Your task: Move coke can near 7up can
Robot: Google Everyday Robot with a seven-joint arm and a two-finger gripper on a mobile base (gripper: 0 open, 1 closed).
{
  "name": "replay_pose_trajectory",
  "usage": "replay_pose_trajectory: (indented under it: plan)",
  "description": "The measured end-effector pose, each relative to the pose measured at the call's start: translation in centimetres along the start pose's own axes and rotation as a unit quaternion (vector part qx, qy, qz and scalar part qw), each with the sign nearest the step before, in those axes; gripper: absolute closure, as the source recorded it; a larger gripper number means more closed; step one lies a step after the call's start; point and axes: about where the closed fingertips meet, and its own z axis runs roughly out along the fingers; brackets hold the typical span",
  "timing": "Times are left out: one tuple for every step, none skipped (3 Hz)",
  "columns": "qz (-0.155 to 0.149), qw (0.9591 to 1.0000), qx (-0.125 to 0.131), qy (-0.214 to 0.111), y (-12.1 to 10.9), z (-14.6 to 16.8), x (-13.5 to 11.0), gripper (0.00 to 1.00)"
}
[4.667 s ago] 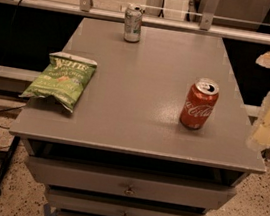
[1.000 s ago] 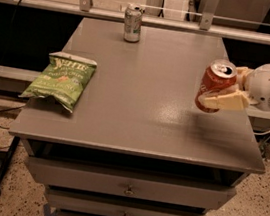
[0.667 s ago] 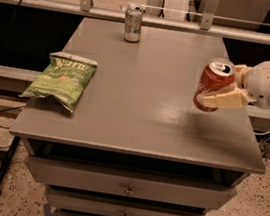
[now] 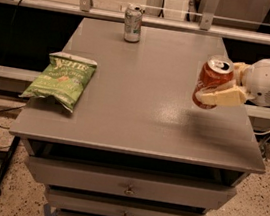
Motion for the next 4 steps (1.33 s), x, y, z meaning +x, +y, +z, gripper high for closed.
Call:
replay_pose_trajectory:
  plan:
    - [0.000,1.0000,0.000,0.000,0.0,0.0,0.0,1.00]
    - [-0.018,0.9988,0.041,-0.020,-4.9,1.7,-1.7,1.00]
    - [-0.043,0.9936,0.087,-0.058,-11.1,4.7,-5.0,1.00]
    - [-0.048,0.9880,0.119,-0.087,-15.7,7.9,-7.5,1.00]
